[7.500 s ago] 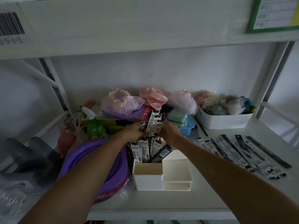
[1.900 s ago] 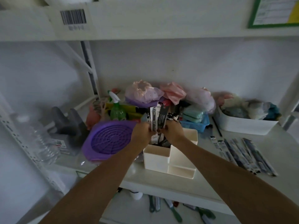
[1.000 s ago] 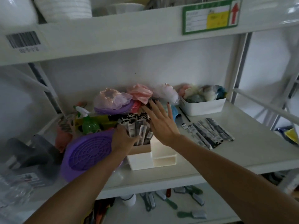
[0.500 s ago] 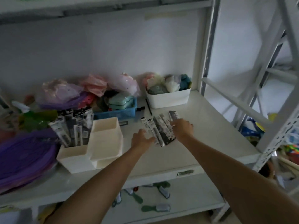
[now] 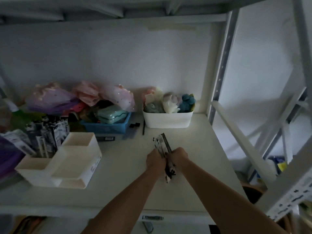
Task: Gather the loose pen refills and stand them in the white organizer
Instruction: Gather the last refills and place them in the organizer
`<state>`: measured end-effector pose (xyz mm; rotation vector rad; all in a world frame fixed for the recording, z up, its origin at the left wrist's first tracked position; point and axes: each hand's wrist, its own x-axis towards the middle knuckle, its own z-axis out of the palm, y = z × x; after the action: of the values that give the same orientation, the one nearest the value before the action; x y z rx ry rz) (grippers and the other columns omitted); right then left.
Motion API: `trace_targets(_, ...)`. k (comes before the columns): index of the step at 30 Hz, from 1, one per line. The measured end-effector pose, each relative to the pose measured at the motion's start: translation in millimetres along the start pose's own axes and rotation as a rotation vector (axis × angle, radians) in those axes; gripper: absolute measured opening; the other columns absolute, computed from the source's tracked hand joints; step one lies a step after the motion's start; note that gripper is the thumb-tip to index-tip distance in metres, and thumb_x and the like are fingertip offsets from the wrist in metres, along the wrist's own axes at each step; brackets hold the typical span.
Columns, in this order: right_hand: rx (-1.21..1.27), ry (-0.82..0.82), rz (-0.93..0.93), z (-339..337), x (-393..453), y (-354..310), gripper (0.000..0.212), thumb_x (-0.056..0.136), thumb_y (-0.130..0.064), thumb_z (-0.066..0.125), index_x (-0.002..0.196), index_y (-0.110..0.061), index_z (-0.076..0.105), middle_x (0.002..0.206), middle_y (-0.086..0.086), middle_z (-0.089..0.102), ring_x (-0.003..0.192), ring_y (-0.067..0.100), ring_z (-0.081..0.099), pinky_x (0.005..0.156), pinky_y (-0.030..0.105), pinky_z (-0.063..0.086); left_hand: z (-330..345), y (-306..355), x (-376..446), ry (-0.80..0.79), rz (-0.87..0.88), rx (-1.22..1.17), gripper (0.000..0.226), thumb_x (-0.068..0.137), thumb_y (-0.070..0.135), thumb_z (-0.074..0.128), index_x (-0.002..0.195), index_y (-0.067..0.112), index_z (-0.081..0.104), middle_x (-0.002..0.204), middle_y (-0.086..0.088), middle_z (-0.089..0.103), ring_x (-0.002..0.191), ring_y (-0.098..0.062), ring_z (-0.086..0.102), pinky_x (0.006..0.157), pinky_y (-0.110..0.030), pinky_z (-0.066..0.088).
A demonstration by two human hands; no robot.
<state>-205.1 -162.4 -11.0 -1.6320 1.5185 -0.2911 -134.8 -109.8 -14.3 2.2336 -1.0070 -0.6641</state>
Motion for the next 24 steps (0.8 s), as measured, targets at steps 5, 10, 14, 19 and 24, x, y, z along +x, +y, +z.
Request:
trace_targets(5,0.093,-0.06,-0.01,-22.6,-7.2,18.3,0.027,0.085,-0.015,0.06,0.059,-0.007,0.058,0.054,0.005,0.053,0.048,0.018,0.052,0.05,0.016,0.042,12.1,13.1,-14.4,0.003,-0.134,-0.261,0.032,0.08,0.018,0.066,0.107,0.002,0.067,0.108,-0.02,0.07,0.102,-0.031,0.066,0.083,-0.029,0.051)
trace_targets(10,0.207,-0.054,-0.17,-41.4,-26.8,23.3,0.012,0.087,-0.014,0.059,0.077,-0.013,0.064,0.064,0.008,0.061,0.046,0.014,0.051,0.043,0.016,0.038,11.9,13.6,-22.6,0.039,-0.192,-0.639,0.023,0.078,0.002,0.063,0.099,-0.006,0.067,0.103,-0.029,0.068,0.086,-0.031,0.063,0.077,-0.037,0.052)
trace_targets(14,0.246,-0.085,-0.272,-41.6,-37.7,7.9,0.02,0.087,-0.016,0.06,0.1,-0.005,0.071,0.079,0.01,0.066,0.071,0.02,0.059,0.064,0.023,0.043,-5.9,15.8,-29.4,0.102,-0.171,-0.676,0.022,0.084,0.004,0.06,0.103,-0.006,0.066,0.102,-0.03,0.067,0.085,-0.031,0.061,0.08,-0.042,0.052)
trace_targets(19,0.28,-0.143,-0.397,-23.0,-54.8,-32.7,0.022,0.085,-0.015,0.063,0.103,-0.006,0.071,0.082,0.007,0.065,0.077,0.017,0.058,0.069,0.025,0.041,-59.8,14.5,-50.6,0.293,-0.034,-0.416,0.027,0.083,0.018,0.063,0.102,-0.001,0.067,0.096,-0.024,0.07,0.094,-0.035,0.067,0.088,-0.045,0.055)
trace_targets(24,0.308,-0.208,-0.567,32.7,-94.2,-94.7,0.015,0.084,-0.011,0.063,0.095,-0.01,0.072,0.075,0.004,0.066,0.077,0.017,0.056,0.059,0.024,0.042,-143.0,-22.7,-79.0,0.485,-0.002,-0.214,0.028,0.084,0.022,0.063,0.097,-0.001,0.068,0.097,-0.026,0.07,0.093,-0.036,0.065,0.066,-0.029,0.037)
